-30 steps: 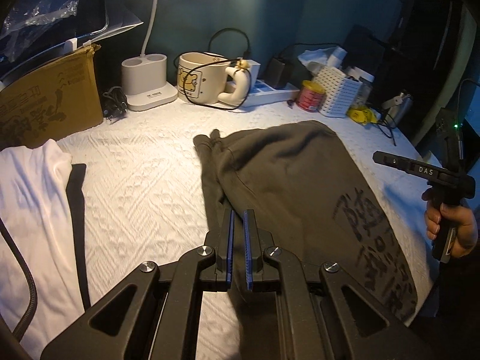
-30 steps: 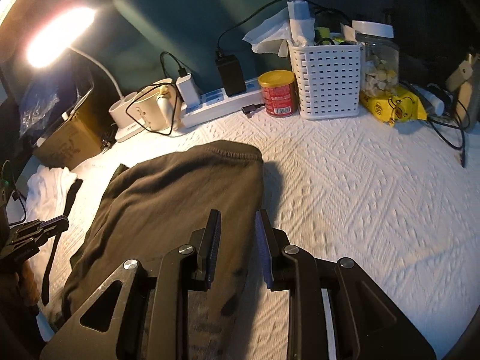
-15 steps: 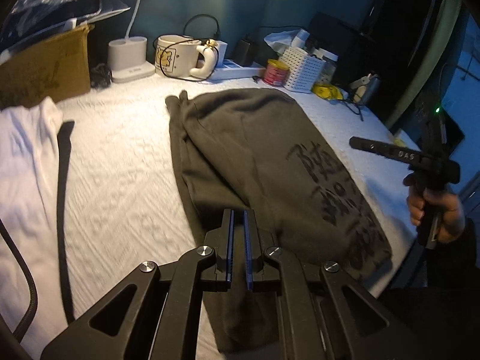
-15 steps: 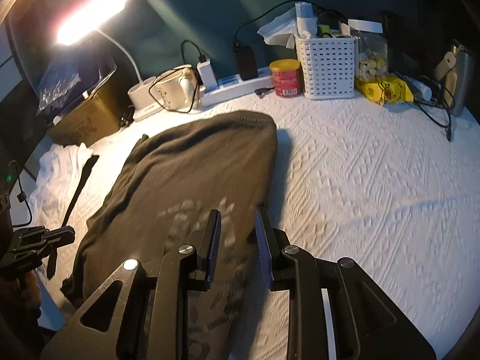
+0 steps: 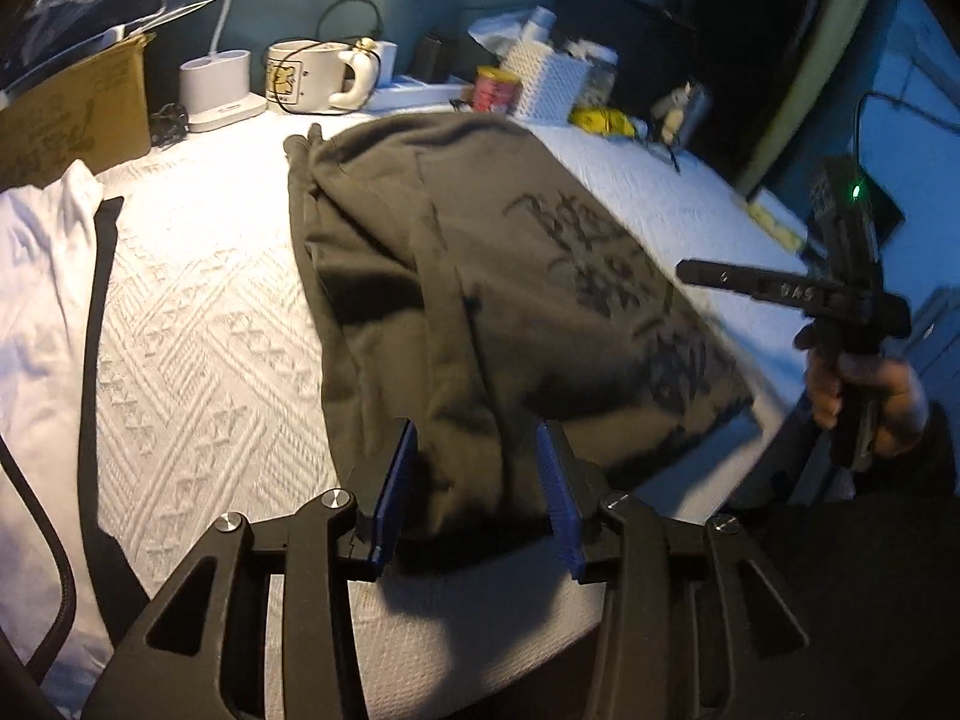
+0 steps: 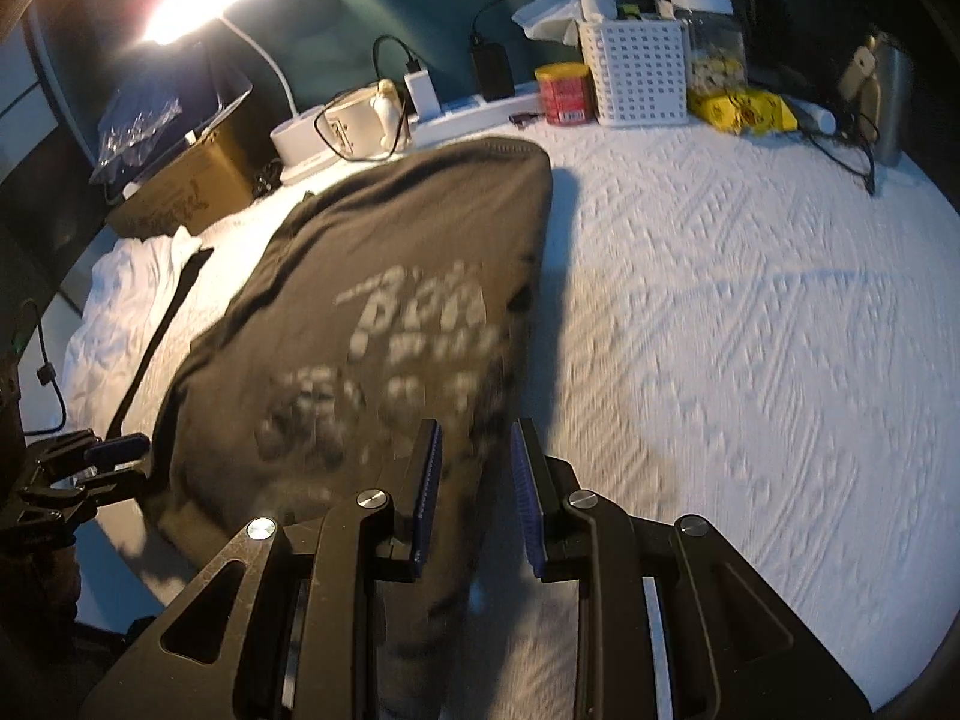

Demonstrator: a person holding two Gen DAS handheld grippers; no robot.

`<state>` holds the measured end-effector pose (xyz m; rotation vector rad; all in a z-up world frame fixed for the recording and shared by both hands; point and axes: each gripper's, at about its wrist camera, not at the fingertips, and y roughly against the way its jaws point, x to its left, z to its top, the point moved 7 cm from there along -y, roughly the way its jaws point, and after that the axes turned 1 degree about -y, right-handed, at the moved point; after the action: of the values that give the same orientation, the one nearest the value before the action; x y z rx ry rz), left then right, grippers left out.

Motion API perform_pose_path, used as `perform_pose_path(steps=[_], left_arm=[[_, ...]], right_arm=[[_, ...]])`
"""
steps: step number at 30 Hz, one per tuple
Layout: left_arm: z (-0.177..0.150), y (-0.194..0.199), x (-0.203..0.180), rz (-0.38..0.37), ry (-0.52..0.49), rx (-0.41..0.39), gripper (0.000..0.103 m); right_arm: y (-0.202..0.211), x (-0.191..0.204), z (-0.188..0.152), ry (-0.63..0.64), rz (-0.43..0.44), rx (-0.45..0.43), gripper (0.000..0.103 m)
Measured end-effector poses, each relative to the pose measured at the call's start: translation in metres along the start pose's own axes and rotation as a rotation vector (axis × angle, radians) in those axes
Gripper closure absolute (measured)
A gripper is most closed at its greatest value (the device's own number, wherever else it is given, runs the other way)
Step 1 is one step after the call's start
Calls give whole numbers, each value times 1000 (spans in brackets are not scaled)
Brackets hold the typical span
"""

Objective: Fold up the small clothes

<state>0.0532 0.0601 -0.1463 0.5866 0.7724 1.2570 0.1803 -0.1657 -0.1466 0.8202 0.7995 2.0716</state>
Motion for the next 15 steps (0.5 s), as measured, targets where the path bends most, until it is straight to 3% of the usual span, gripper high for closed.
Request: perform_pose_path(steps=[2, 5, 9, 15], left_arm=[[-7, -5, 2, 31, -22, 21, 63], [-14, -5, 7, 42, -45, 13, 92], [-15, 3, 11, 42, -61, 14, 100], [-21, 11, 16, 9, -38, 29, 101]], right_arm=[[1, -2, -9, -7, -3, 8, 77], [1, -4, -22, -15, -2, 21, 77], [0, -5, -34, -19, -2, 33, 77], [6, 2, -46, 11, 26, 19, 77]])
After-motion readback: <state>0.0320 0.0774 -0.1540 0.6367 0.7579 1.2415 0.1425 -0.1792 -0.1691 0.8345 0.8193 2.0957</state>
